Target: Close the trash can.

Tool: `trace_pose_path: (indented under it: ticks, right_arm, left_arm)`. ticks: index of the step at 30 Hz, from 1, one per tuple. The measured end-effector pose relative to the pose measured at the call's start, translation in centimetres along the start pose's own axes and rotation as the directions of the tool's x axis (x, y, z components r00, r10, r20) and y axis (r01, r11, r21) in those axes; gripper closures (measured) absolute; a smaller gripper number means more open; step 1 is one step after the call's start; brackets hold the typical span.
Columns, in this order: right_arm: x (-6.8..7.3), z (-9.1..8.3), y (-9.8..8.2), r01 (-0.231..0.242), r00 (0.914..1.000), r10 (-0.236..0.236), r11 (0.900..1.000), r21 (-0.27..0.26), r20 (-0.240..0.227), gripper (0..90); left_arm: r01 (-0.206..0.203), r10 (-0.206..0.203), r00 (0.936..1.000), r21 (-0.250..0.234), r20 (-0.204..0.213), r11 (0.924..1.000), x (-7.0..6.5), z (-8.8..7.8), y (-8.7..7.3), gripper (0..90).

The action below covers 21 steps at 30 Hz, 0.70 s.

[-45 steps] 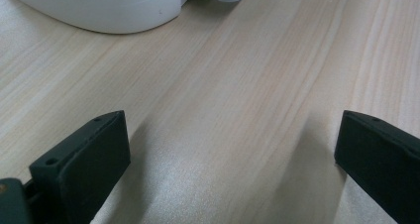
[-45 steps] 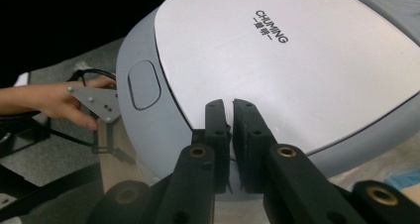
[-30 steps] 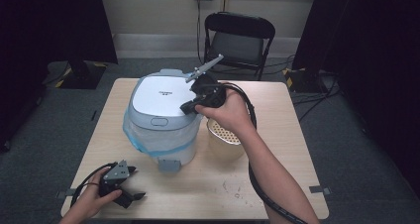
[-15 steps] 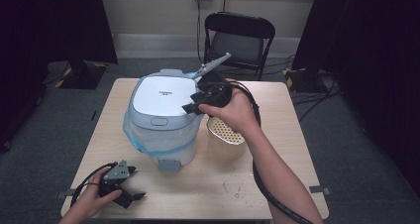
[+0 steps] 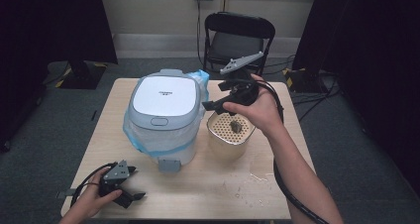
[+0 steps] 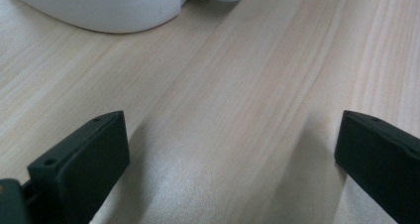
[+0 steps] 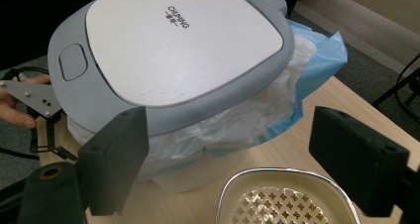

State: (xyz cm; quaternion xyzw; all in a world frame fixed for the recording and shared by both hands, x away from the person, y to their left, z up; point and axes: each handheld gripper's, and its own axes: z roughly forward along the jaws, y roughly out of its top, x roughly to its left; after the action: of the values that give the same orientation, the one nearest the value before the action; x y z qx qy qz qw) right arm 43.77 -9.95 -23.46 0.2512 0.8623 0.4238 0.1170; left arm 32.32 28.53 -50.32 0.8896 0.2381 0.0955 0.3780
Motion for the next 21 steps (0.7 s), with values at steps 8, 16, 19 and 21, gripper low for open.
trace_pose_path:
  ticks: [8, 16, 19, 21]
  right_arm:
    - [-1.0, -0.2, -2.0, -0.025, 0.9995, 0.024, 1.0, 0.012, 0.019, 14.5]
    - [-1.2, -0.7, -4.5, -0.041, 0.9985, 0.04, 0.999, 0.011, 0.036, 14.5]
    - [-1.4, -1.0, -5.8, -0.046, 0.9981, 0.045, 0.999, 0.021, 0.041, 14.5]
    - [-1.7, -1.3, -6.7, -0.057, 0.9976, 0.056, 0.998, 0.012, 0.041, 14.5]
  left_arm:
    - [0.001, -0.001, 1.0, 0.001, -0.001, 1.0, 0.0, 0.0, 0.0, 0.0]
    - [0.001, -0.001, 1.0, 0.001, 0.0, 1.0, 0.0, 0.0, 0.0, 0.0]
    - [0.001, -0.001, 1.0, 0.002, 0.0, 1.0, 0.0, 0.0, 0.0, 0.0]
    - [0.001, -0.001, 1.0, 0.001, -0.001, 1.0, 0.0, 0.0, 0.0, 0.0]
